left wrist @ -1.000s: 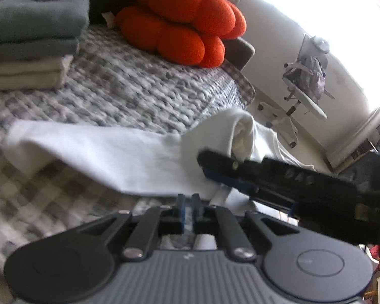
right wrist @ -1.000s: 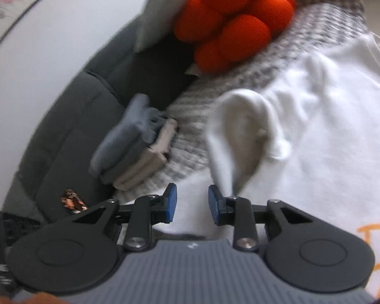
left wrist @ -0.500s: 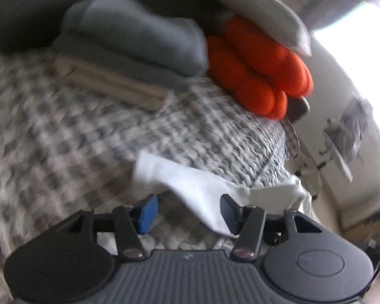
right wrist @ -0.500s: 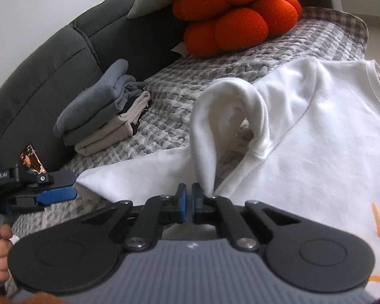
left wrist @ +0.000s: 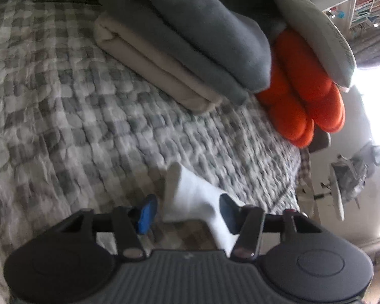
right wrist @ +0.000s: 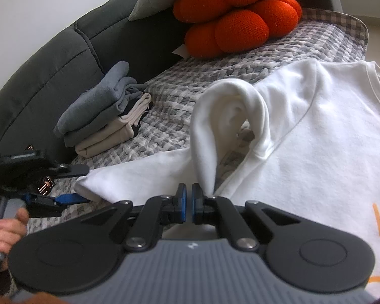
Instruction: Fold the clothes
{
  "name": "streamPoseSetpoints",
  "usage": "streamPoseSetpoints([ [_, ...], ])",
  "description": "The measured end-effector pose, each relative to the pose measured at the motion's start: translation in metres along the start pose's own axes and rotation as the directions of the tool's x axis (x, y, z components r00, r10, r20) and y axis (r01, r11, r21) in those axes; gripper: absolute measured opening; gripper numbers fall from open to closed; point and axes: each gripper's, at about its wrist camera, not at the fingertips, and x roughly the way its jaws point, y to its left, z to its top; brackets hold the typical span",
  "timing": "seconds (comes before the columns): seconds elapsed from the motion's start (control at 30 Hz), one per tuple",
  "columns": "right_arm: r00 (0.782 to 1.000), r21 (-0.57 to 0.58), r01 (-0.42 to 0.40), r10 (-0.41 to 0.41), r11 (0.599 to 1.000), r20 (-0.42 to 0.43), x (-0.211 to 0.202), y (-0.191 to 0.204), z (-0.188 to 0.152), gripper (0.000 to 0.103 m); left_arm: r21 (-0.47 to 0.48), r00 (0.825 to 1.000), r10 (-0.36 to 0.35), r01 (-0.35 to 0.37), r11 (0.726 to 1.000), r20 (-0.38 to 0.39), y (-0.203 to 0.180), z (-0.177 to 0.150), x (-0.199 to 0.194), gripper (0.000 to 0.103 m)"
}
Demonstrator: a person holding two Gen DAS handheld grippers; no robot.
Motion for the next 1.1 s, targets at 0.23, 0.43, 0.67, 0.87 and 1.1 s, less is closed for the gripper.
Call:
streamPoseSetpoints([
  [0.23,1.0,-0.002,-0.006,0.006,1.0,0.007,-0.001,0.0,-0.001,0.002,0.245,0.991,0.0,-0.032,0.969,0.13,-0.025,-0.004,-0.014,0.007],
  [0.43,1.0,0.005,-0.015,0.015,1.0,0.015,-0.002,0.0,0.0,0.005,0.466,0.982,-0.005,-0.084,0.881,0.187,-0.04,-0.021,-0.03,0.005],
  [0.67,1.0,0.003,-0.017,0.017,1.0,0.017,-0.003,0.001,-0.001,0.009,0.477,0.982,0.173,-0.188,0.859,0.076,-0.011,-0.027,-0.017,0.013],
  [0.87,0.999,0.004,-0.026,0.026,1.0,0.018,-0.003,0.001,-0.001,0.012,0.289,0.997,0.07,-0.075,0.954,0.026,0.016,-0.007,-0.02,0.05],
  [1.1,1.0,-0.02,-0.012,0.013,1.0,0.024,-0.004,0.004,-0.002,0.014,0.267,0.999,0.019,-0.026,0.963,0.028,0.014,-0.004,-0.003,0.051],
])
